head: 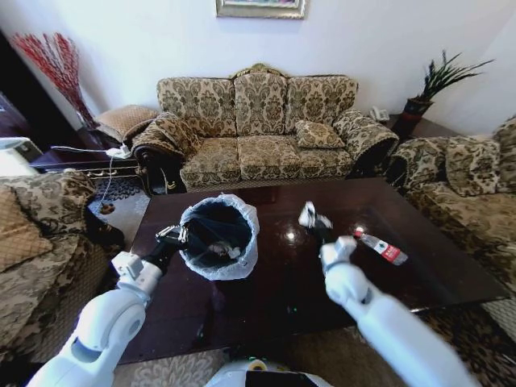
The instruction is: Move to the front of the table and place the trash on the table into the trash bin.
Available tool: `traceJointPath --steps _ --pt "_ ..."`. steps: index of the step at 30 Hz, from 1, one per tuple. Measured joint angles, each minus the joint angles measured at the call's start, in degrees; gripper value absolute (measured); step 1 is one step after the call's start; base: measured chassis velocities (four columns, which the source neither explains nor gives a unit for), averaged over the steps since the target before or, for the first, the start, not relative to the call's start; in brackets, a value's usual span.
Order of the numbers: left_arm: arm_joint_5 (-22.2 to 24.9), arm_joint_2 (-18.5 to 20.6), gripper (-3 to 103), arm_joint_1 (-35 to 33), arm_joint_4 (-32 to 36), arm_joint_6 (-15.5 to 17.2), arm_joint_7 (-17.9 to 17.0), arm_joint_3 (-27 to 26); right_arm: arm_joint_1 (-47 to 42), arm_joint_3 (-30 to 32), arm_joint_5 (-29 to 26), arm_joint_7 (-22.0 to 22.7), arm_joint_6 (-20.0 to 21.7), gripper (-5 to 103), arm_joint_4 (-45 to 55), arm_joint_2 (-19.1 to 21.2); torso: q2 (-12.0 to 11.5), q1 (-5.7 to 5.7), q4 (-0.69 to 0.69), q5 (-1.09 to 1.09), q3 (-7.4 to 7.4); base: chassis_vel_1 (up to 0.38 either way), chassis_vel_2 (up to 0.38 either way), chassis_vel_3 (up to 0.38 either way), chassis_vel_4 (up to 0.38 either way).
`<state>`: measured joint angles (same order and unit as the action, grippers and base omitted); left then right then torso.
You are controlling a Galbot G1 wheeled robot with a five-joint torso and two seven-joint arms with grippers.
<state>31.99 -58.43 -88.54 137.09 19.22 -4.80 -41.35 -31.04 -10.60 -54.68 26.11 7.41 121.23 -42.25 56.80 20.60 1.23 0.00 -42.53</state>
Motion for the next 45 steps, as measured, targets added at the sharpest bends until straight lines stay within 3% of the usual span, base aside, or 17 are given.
traceJointPath --steps 1,2,5,9,12,17,20,21,24,27,28,30,32,34,36,42,45 --pt "-0.2 0.0 3 0.2 -0.2 0.1 0.0 0.2 5.8 -2.6 -3.4 -2.0 1.9 2 1.4 0.5 0.0 0.0 -0.03 -0.01 0.0 0.0 0.0 0.0 0.0" --pt "-0.2 0.0 3 0.2 -0.2 0.1 0.0 0.2 5.8 -2.6 -3.4 -2.0 1.9 2 1.4 0.5 0.0 0.0 -0.03 -0.01 0.0 0.0 0.0 0.0 0.0" --pt "-0.8 -0.4 3 0.3 -0.6 0.2 0.1 0.4 20.0 -12.3 -10.3 -2.9 3.0 2 4.9 -1.1 0.0 0.0 -0.03 -0.02 0.01 0.0 0.0 0.0 0.0" --pt "-1.0 -0.6 3 0.6 -0.7 0.4 0.0 0.4 27.1 -20.8 -17.1 -2.7 3.8 2 8.6 -3.7 0.0 0.0 -0.01 -0.03 0.0 0.0 0.0 0.0 0.0" --pt "-1.0 -0.7 3 0.8 -0.7 0.7 0.0 0.5 27.7 -23.8 -20.8 -3.1 5.5 2 11.3 -3.7 0.0 0.0 -0.04 0.0 0.01 0.0 0.0 0.0 0.0" --pt "-1.0 -1.1 3 0.6 -0.7 0.8 0.0 0.4 26.1 -27.3 -19.4 -3.7 6.7 -1 11.7 -3.3 0.0 -0.02 -0.07 0.03 0.01 0.0 0.0 0.0 0.0" --pt "-1.0 -1.4 3 0.6 -0.7 0.8 0.0 0.4 25.9 -28.1 -17.8 -3.7 6.7 4 10.5 -3.7 0.0 -0.02 -0.06 0.01 0.01 0.0 0.0 0.0 0.0" --pt "-1.0 -1.5 3 0.5 -0.6 0.8 0.0 0.4 25.9 -28.3 -16.3 -3.7 6.3 14 8.8 -4.3 0.0 -0.01 -0.03 0.0 0.01 0.0 0.0 0.0 0.0" --pt "-1.0 -1.6 3 0.5 -0.5 0.8 0.0 0.4 25.9 -28.2 -15.7 -3.7 6.1 20 7.6 -4.5 0.0 -0.01 -0.03 0.0 0.01 0.0 0.0 0.0 0.0" --pt "-1.0 -1.6 3 0.4 -0.3 0.8 0.0 0.3 25.8 -28.0 -15.4 -4.0 5.7 36 6.5 -4.5 0.0 -0.01 -0.04 0.0 0.01 0.0 0.0 0.0 0.0" --pt "-1.0 -1.6 3 0.4 -0.3 0.8 0.0 0.3 25.8 -28.0 -15.4 -4.0 5.7 36 6.5 -4.5 0.0 -0.01 -0.04 0.0 0.01 0.0 0.0 0.0 0.0" --pt "-1.0 -1.6 3 0.3 -0.3 0.8 0.1 0.3 25.5 -27.8 -14.7 -4.0 5.3 47 5.8 -4.8 0.0 -0.01 -0.04 0.01 0.01 0.0 0.0 0.0 0.0" --pt "-1.1 -1.6 3 0.3 -0.2 0.8 0.1 0.3 25.5 -27.7 -14.6 -4.0 5.2 47 5.7 -4.9 0.0 -0.01 -0.04 0.0 0.01 0.0 0.0 0.0 0.0" --pt "-1.1 -1.6 3 0.3 -0.2 0.8 0.1 0.3 25.2 -26.6 -14.5 -4.0 4.9 63 5.1 -5.0 0.0 -0.01 -0.03 0.0 0.01 0.0 0.0 0.0 0.0" --pt "-1.1 -1.6 3 0.3 -0.2 0.7 0.1 0.3 25.2 -26.3 -14.5 -4.0 4.9 63 5.0 -4.8 0.0 -0.01 -0.03 0.0 0.01 0.0 0.0 0.0 0.0" --pt "-1.1 -1.5 3 0.3 -0.1 0.7 0.1 0.5 24.8 -25.7 -14.6 -4.0 4.9 90 4.9 -3.8 0.0 -0.01 -0.04 0.01 0.01 0.0 0.0 0.0 0.0" --pt "-1.0 -1.4 3 0.3 0.0 0.7 0.1 0.5 24.7 -25.9 -14.6 -3.9 4.9 95 4.9 -3.9 0.0 -0.01 -0.04 0.0 0.01 0.0 0.0 0.0 0.0"
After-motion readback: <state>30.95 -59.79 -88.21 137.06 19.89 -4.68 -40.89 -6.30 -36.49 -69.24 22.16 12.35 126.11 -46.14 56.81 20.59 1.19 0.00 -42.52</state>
